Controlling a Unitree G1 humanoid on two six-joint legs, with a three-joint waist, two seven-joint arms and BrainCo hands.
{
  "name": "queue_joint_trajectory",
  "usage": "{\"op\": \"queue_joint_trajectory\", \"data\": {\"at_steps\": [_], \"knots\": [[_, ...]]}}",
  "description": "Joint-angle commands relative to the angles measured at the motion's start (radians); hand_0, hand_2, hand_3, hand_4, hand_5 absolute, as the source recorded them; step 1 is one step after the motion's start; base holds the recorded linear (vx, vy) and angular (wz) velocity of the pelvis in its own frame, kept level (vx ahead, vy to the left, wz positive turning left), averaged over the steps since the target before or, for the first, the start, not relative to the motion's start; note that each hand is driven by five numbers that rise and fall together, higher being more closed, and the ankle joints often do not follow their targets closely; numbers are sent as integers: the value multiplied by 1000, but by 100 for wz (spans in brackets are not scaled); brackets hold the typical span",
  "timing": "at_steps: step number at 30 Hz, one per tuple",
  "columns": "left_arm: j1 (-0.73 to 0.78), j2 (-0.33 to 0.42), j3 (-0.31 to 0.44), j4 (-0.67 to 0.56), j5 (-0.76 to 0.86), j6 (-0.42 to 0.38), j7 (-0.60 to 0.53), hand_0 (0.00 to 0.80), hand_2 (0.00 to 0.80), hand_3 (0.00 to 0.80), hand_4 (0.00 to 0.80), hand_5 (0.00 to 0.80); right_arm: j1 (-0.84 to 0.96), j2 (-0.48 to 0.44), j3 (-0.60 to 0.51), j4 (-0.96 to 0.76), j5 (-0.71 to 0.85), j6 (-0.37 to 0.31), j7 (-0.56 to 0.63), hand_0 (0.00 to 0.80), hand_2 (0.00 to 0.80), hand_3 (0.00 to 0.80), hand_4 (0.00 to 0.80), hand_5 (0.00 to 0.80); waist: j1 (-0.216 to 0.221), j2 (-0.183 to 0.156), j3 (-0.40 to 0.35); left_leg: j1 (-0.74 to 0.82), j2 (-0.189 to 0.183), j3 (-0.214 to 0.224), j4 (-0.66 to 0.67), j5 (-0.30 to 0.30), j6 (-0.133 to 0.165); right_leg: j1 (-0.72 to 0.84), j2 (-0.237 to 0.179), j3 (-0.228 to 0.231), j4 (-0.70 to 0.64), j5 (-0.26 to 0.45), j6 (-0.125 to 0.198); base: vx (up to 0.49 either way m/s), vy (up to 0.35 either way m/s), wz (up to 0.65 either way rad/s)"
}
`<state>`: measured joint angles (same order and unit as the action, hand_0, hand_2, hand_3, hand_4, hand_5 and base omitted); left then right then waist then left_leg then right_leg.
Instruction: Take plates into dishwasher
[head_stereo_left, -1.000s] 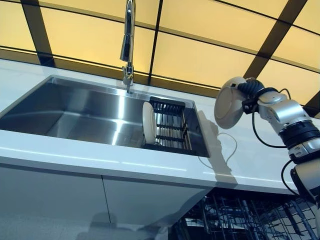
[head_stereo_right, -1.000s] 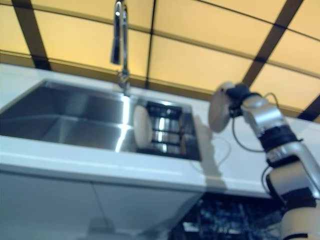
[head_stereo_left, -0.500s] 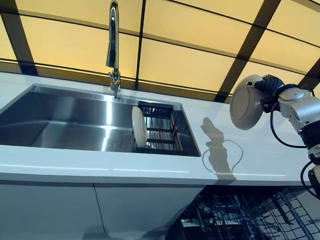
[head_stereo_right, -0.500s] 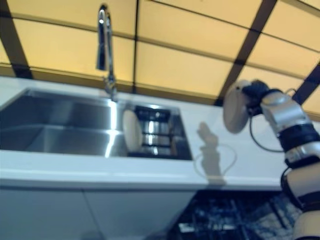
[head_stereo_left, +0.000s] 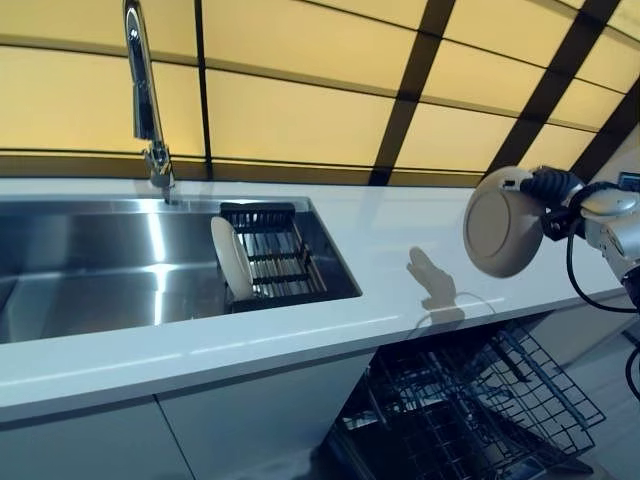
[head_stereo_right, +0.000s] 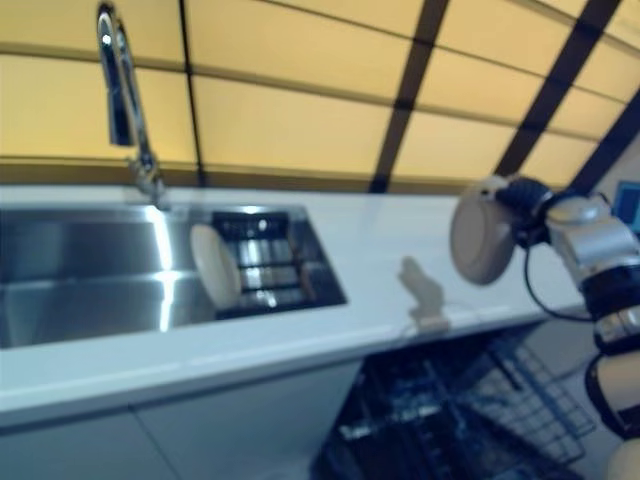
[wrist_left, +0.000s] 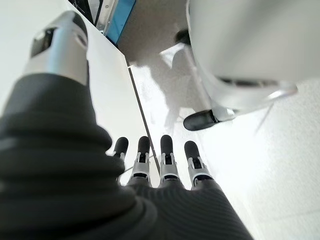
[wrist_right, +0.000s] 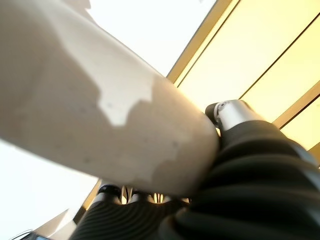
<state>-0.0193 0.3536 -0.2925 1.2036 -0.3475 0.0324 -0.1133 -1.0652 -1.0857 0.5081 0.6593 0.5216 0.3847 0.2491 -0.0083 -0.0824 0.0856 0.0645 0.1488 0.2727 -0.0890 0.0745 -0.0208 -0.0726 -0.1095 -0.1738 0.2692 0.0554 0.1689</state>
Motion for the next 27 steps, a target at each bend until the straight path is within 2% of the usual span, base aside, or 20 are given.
{"op": "queue_joint_trajectory", "data": {"at_steps": [1,2,3,4,5,9,15,20,27], "knots": [[-5,30,24,49,-10,-21,-5,0,0,0,0,0,0,-37,-55,-42,-34,-97,41,800,800,800,800,800,47,-66,-24,-27,-111,-15,36,-39,27,139,-1,-34,-131,-15,-36,-175,-69,-55],[-4,29,28,51,-12,-24,-1,0,0,0,0,0,2,-34,-55,-40,-34,-104,46,800,800,800,800,800,51,-72,-23,-28,-113,-7,38,-37,23,152,-4,-50,-159,-17,-38,-159,-113,-71],[0,22,41,55,-21,-34,9,0,0,0,0,0,6,-27,-54,-40,-32,-114,56,800,800,800,800,800,64,-82,-24,-36,-113,16,37,-23,10,180,-10,-93,-235,-11,-41,-116,-132,-88],[1,16,59,58,-18,-43,20,0,0,0,0,0,7,-21,-56,-33,-34,-126,64,800,800,800,800,800,71,-89,-22,-50,-115,30,33,-15,3,202,-5,-85,-283,-6,-40,-152,-186,-109],[-10,10,72,58,-13,-35,31,0,0,0,0,0,12,-26,-59,-39,-35,-114,80,800,800,800,800,800,68,-91,-18,-75,-118,15,31,1,-7,198,19,-37,-312,-1,-49,-117,-150,-81],[-22,-7,68,47,-41,-28,41,0,0,0,0,0,31,-50,-64,-52,-50,-115,119,800,800,800,800,800,57,-90,-22,-85,-116,4,10,13,-13,184,32,-44,-329,11,-59,-88,-70,-18],[-1,-28,48,38,-29,-52,44,0,0,0,0,0,112,-112,-112,-59,-62,-134,192,800,800,800,800,800,31,-82,-42,-55,-129,-29,2,-13,-8,155,48,-60,-323,8,-75,-51,-29,6],[-1,-15,57,42,-12,-44,41,0,0,0,0,0,164,-138,-142,-61,-82,-126,236,800,800,800,800,800,9,-72,-48,-48,-128,-45,2,-13,-7,132,60,-47,-298,-2,-87,-37,-20,15],[-10,-4,72,43,-1,-38,30,0,0,0,0,0,251,-129,-190,-96,-127,-122,289,800,800,800,800,800,-4,-65,-43,-42,-129,-54,2,-15,-6,123,62,-39,-290,-2,-87,-5,-4,1]]}}
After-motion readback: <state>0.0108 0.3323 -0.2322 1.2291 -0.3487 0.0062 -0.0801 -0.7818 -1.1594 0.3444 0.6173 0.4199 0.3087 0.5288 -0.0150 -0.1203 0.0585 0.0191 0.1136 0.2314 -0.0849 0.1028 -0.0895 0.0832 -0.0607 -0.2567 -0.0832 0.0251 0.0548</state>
